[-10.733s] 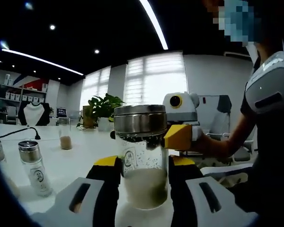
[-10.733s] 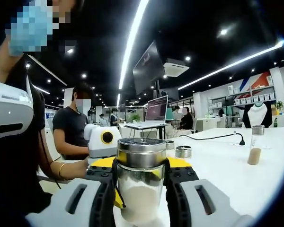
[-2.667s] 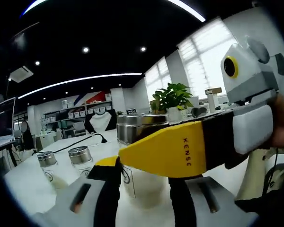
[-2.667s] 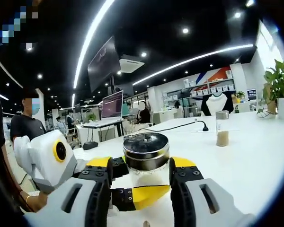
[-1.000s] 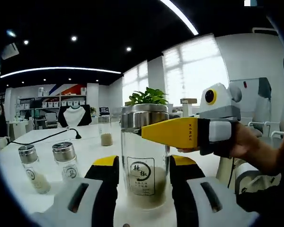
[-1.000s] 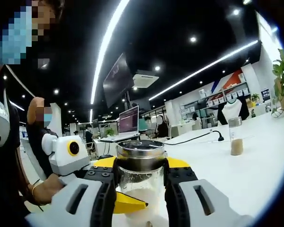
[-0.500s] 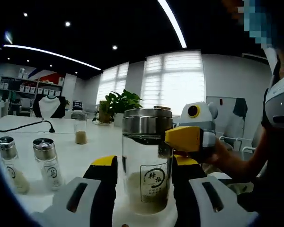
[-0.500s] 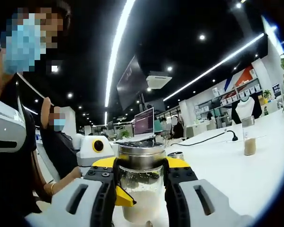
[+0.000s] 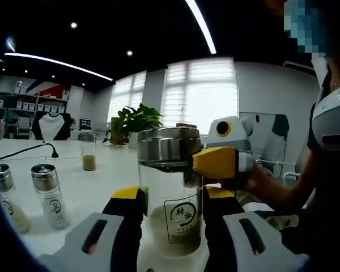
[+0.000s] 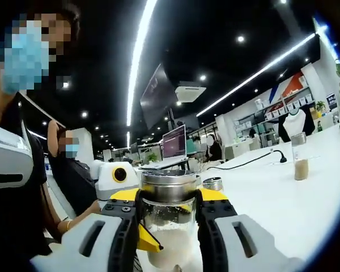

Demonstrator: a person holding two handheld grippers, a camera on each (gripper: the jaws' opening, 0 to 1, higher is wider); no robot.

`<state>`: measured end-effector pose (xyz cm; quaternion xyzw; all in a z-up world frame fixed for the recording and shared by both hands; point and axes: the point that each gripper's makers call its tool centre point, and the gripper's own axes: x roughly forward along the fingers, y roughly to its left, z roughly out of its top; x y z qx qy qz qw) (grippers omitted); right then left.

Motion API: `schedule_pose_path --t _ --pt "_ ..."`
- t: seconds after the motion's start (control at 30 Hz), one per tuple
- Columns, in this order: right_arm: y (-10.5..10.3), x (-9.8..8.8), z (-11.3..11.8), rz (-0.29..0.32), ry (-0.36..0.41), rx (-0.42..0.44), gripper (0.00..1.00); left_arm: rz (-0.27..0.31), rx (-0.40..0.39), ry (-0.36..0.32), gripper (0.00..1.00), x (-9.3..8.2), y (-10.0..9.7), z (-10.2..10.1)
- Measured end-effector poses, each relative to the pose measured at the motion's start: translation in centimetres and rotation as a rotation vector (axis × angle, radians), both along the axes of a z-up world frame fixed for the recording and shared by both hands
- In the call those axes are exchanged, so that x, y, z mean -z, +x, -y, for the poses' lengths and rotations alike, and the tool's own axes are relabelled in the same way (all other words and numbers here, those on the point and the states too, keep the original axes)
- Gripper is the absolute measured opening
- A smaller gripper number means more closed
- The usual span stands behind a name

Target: Rotate the seasoning bottle until the label or dispensing opening points toward the visible target arrow and the bottle remains upright within the marked orientation range

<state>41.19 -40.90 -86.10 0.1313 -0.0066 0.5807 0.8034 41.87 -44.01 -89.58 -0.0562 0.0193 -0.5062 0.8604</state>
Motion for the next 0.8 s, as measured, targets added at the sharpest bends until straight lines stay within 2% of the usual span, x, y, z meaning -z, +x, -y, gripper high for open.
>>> schedule_pose_path --t 0.1,0.23,0.43,0.53,0.7,0.8 --pt "0.1 0.0 -0.1 0.001 0.002 0.013 0.36 -0.006 -0.023 -0.015 0.43 0.1 0.1 0.0" --pt "0.4 0.0 -0.1 0.004 -0.014 0.046 0.37 0.006 -0.107 -0.003 0.43 0.3 0.7 -0.2" --pt "1.1 0.2 0.1 0.014 -0.058 0.117 0.37 0.046 -0.241 0.059 0.43 0.6 1.8 -0.5" --pt "1.4 0.3 0.1 0.016 -0.069 0.141 0.37 0.057 -0.282 0.072 0.43 0.7 2.0 -0.5" --pt "2.0 0.1 0.5 0.011 -0.061 0.196 0.37 0.102 -0.380 0.117 0.43 0.4 2.6 -0.7" --pt "2.3 -0.1 0.8 0.009 -0.063 0.228 0.36 0.140 -0.449 0.119 0.43 0.0 3.2 -0.9"
